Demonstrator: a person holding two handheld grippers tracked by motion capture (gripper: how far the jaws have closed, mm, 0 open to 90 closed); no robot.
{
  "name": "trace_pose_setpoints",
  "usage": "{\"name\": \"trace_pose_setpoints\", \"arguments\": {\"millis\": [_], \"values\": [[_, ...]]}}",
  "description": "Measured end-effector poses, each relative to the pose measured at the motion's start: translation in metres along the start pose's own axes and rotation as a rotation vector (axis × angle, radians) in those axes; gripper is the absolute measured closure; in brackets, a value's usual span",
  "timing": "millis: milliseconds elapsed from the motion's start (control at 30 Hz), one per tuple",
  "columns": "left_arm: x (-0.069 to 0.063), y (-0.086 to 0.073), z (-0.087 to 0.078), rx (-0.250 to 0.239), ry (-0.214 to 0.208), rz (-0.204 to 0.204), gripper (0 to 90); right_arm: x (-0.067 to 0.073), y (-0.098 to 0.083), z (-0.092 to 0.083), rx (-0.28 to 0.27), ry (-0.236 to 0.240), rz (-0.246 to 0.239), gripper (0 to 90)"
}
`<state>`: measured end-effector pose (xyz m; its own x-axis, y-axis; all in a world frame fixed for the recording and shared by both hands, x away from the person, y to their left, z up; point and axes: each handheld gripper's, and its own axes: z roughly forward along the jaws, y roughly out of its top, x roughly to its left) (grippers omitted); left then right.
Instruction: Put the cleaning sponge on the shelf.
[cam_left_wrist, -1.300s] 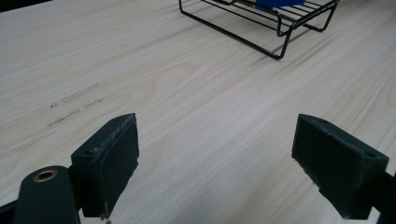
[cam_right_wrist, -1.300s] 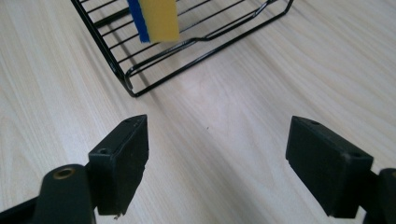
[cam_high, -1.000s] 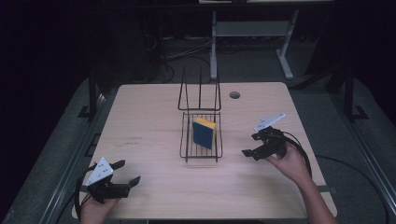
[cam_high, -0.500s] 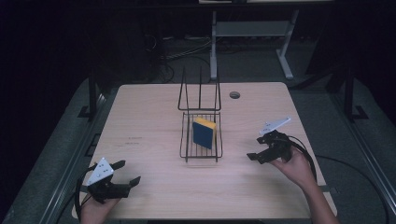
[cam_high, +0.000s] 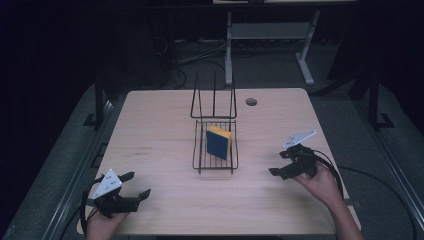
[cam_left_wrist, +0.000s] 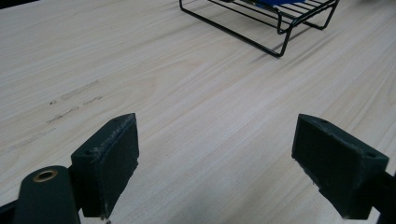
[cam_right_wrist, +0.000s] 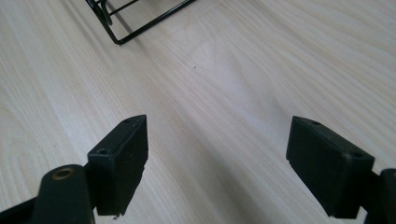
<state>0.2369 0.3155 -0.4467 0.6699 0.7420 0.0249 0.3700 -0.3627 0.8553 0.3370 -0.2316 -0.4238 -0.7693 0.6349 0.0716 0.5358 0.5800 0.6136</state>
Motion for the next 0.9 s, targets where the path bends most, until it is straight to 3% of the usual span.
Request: {"name": "trace_pose_setpoints", "arguments": {"millis": [900], "values": [[-0.001,-0.001,0.002,0.019,-0.003,-0.003,14.2,0.0,-0.037,-0.01,-0.005,-0.011,0.05,20.1]]}}
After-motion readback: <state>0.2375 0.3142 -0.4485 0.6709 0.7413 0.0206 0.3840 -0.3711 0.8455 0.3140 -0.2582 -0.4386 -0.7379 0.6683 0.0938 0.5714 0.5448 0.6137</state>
